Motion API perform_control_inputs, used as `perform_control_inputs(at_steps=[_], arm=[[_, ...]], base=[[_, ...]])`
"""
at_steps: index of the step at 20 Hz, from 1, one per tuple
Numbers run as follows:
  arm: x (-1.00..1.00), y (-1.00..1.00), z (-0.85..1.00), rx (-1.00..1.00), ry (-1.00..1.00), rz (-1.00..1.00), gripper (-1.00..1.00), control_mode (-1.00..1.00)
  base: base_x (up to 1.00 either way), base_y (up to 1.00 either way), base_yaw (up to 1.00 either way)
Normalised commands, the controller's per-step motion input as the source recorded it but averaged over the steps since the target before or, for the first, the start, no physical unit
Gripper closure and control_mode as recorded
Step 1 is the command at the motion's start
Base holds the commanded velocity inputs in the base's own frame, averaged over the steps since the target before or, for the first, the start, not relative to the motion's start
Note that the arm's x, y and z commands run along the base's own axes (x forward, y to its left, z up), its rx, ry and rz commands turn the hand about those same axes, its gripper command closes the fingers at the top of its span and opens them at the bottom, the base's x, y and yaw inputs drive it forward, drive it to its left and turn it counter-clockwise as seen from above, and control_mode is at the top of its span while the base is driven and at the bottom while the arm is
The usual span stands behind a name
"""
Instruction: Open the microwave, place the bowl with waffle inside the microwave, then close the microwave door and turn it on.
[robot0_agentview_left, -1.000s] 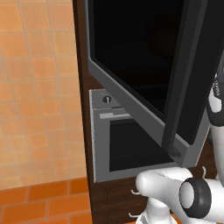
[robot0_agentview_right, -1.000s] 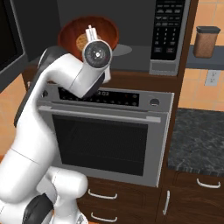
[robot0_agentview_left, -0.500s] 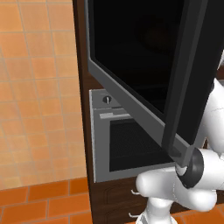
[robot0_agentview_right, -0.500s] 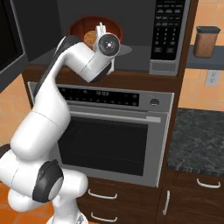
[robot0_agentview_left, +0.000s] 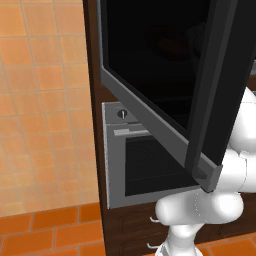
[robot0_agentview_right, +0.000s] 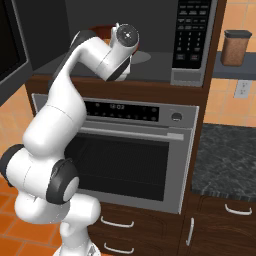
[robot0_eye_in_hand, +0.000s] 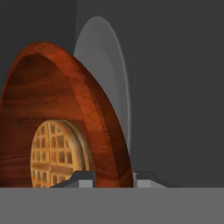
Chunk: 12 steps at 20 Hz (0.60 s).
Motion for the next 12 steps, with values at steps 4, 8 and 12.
perform_control_inputs(at_steps=[4, 8, 12], arm=[[0.18, 0.00, -0.07, 0.00, 0.10, 0.00, 1.00, -1.00], [0.37, 0.06, -0.06, 0.00, 0.08, 0.00, 1.00, -1.00], [0.69, 0.21, -0.08, 0.00, 0.10, 0.00, 1.00, -1.00]], base=[[0.00, 0.00, 0.00], [0.00, 0.00, 0.00], [0.00, 0.00, 0.00]])
